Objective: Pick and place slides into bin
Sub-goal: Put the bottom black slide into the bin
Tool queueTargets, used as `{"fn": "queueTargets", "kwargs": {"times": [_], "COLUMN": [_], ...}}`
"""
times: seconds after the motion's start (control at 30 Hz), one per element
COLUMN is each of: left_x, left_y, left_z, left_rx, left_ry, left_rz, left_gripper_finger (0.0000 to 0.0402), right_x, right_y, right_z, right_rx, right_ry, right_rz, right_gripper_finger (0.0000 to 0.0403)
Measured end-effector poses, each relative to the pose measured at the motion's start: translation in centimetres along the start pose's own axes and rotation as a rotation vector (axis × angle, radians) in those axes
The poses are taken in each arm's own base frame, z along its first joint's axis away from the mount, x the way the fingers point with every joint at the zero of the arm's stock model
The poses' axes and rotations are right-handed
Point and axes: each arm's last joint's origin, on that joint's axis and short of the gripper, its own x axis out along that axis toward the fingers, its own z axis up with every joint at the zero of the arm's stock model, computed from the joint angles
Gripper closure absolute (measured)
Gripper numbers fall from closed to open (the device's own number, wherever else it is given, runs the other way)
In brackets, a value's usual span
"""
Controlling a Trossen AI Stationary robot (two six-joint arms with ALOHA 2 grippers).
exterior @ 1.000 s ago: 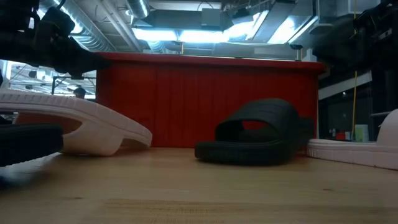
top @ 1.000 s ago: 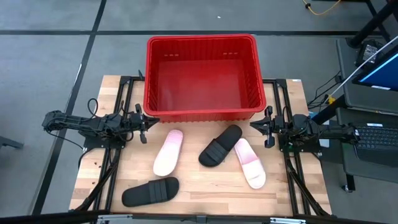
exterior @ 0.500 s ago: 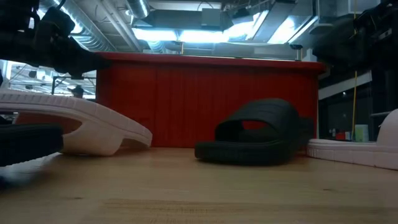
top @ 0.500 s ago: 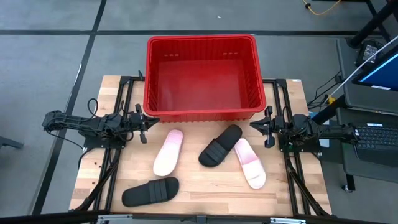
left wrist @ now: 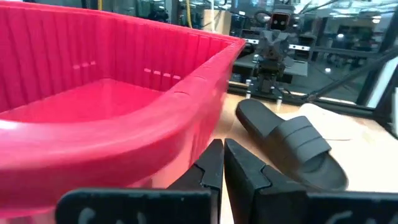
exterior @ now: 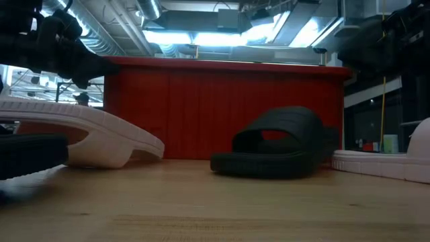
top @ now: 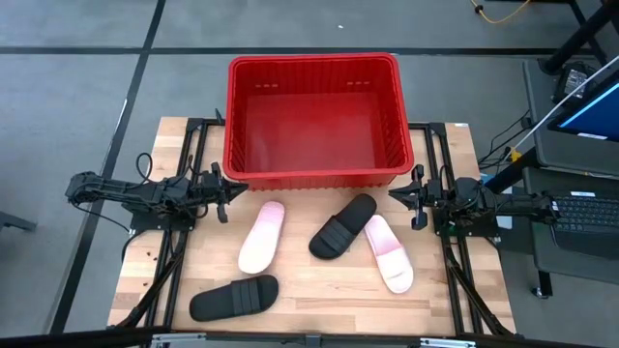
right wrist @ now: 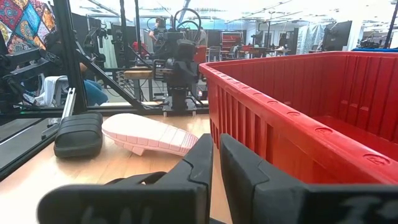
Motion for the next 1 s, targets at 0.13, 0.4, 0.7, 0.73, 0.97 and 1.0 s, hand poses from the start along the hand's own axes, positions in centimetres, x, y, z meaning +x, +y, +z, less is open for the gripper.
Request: {"fn": "queueTargets", "kwargs": {"times": [0.13,0.4,0.7,0.73,0.97,1.0], "left_x": [-0.02,-0.08,-0.08,-0.08,-0.09,-0.09], "left_y": [-0.36,-0.65,-0.65,-0.65,-0.65,-0.64], "left_z": [-0.02,-0.02,-0.02,-0.02,-0.05,-0.08], "left_rx": [-0.003,-0.014,-0.014,-0.014,0.002,0.001], "left_ry": [0.017,0.032,0.034,0.034,0.037,0.042], "left_rz": [-0.122,-0.225,-0.225,-0.225,-0.224,-0.223], "left_gripper_finger": [0.0396,0.0398,0.0398,0.0398,0.0398,0.0398], "right_x": [0.0,-0.01,-0.02,-0.02,-0.03,-0.03], "right_y": [0.0,0.0,-0.01,-0.01,-0.01,-0.01], "right_z": [0.0,0.47,0.72,0.72,0.73,0.74], "right_rx": [0.0,0.005,0.008,0.008,0.008,0.008], "right_ry": [0.0,-0.049,-0.074,-0.075,-0.075,-0.075], "right_rz": [0.0,0.0,0.0,0.0,0.0,0.0], "right_gripper_finger": [0.0369,0.0369,0.0369,0.0369,0.037,0.037]}}
